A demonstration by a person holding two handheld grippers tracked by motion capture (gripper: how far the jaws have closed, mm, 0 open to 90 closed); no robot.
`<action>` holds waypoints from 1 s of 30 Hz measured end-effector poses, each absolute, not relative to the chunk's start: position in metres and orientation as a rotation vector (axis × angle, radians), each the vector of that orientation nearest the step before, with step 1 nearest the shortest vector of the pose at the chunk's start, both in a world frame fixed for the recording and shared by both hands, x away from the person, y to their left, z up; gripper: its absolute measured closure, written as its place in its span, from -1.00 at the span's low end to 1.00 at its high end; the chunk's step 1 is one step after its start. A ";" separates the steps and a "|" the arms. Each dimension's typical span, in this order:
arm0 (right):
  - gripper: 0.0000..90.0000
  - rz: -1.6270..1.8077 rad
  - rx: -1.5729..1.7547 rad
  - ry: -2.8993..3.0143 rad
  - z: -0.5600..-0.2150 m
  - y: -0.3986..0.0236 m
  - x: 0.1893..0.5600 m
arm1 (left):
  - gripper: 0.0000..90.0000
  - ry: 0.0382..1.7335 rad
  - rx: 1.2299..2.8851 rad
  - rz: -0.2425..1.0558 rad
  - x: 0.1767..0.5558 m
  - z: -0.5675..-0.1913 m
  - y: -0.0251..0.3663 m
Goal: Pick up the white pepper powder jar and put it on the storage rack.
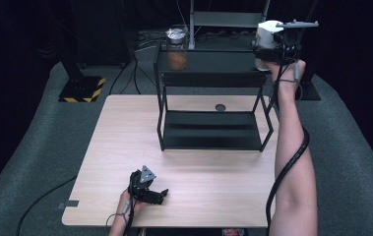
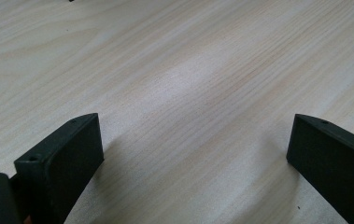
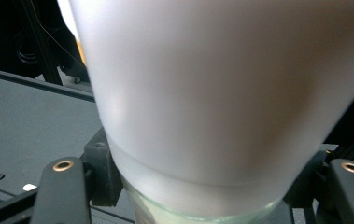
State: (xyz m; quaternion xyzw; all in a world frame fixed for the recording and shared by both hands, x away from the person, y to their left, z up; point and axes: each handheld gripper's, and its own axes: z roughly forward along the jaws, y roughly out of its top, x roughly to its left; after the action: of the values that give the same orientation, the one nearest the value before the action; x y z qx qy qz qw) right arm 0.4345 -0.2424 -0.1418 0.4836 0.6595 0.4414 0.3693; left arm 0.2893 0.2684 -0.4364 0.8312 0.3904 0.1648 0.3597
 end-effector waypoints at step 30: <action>-0.33 1.143 1.248 1.717 -0.149 -0.244 0.448 | -0.93 1.005 2.143 0.424 0.289 -0.436 0.269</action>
State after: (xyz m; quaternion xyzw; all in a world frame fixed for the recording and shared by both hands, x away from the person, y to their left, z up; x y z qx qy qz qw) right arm 0.4477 -0.2441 -0.1489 0.4835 0.6652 0.4427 0.3574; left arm 0.2893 0.2686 -0.4365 0.8314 0.3899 0.1645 0.3602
